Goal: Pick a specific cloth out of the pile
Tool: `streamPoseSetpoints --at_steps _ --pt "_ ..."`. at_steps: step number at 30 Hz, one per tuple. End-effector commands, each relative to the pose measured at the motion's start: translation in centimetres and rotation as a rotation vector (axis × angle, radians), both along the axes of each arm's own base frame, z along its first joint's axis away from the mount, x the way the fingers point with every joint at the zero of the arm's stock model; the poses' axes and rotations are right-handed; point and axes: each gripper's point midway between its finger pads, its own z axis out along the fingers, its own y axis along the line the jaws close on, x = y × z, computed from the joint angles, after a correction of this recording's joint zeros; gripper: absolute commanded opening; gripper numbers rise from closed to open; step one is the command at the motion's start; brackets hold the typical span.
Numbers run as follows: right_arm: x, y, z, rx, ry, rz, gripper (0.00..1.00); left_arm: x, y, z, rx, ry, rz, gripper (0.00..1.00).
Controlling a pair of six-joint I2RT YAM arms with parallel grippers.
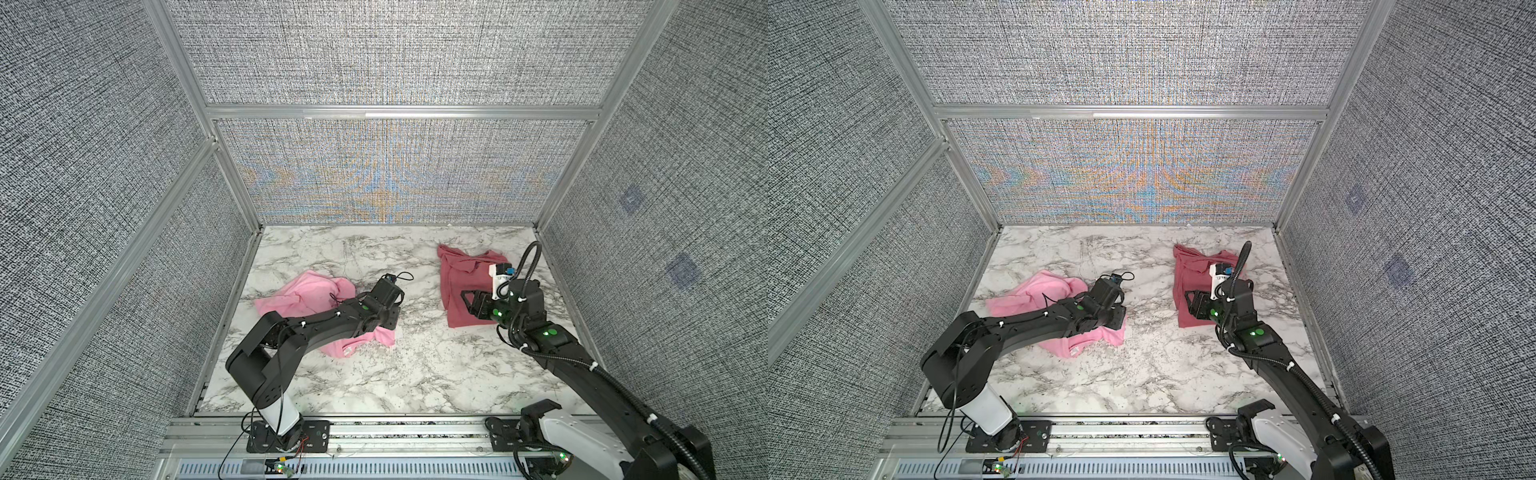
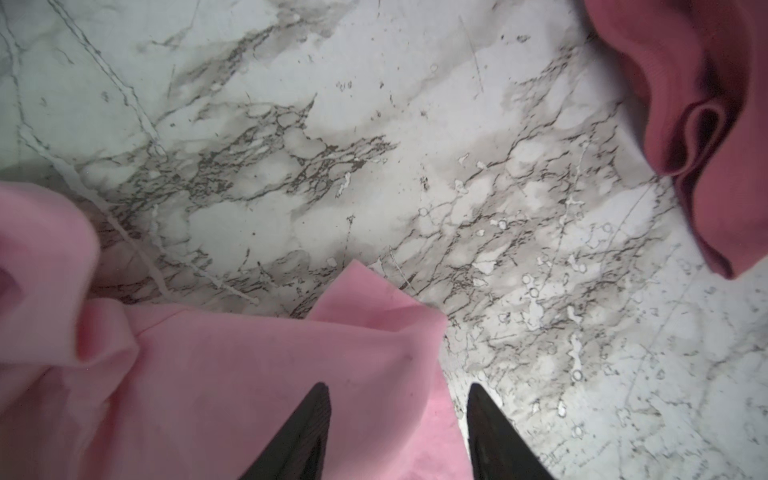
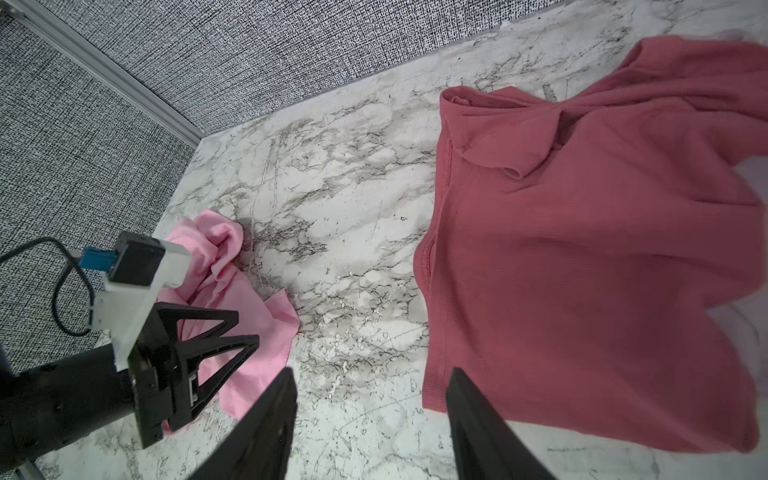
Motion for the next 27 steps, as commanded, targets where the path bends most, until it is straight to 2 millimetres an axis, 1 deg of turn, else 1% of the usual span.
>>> streamPoseSetpoints --at_steps 1,6,11,17,20,22,25,26,27 --pt "-0.1 -0.2 0.1 0.005 -0.003 -0.016 0.59 -0.1 0.1 -0.8 0.034 0.008 -0.018 0.56" --pt "-0.1 -0.2 0.3 0.007 -0.005 -0.013 0.59 -0.1 -0.3 -2.1 0.051 0.034 -0.022 0.56" --pt "-0.2 -0.3 0.3 0.008 -0.005 -0.014 0.59 0.0 -0.1 -3.3 0.085 0.062 0.004 0.55" --pt "-0.4 -0.4 0.5 0.008 -0.011 -0.018 0.59 0.0 0.2 -4.9 0.141 0.089 0.004 0.48" --pt "-0.6 -0.6 0.5 0.006 -0.013 -0.024 0.59 0.1 0.4 -5.4 0.158 0.089 0.012 0.38" --pt "-0.7 -0.7 0.5 0.004 -0.014 -0.03 0.59 0.1 0.4 -5.5 0.162 0.084 0.011 0.22" --pt "-0.8 -0.9 0.6 0.002 -0.015 -0.034 0.59 0.6 -0.4 -4.4 0.128 0.059 0.003 0.04" --pt "-0.8 -0.9 0.7 0.001 -0.018 -0.036 0.59 0.8 -0.7 -4.0 0.115 0.045 -0.003 0.0" --pt "-0.7 -0.9 0.8 0.0 -0.022 -0.038 0.59 1.3 -1.3 -3.2 0.096 0.028 -0.009 0.0"
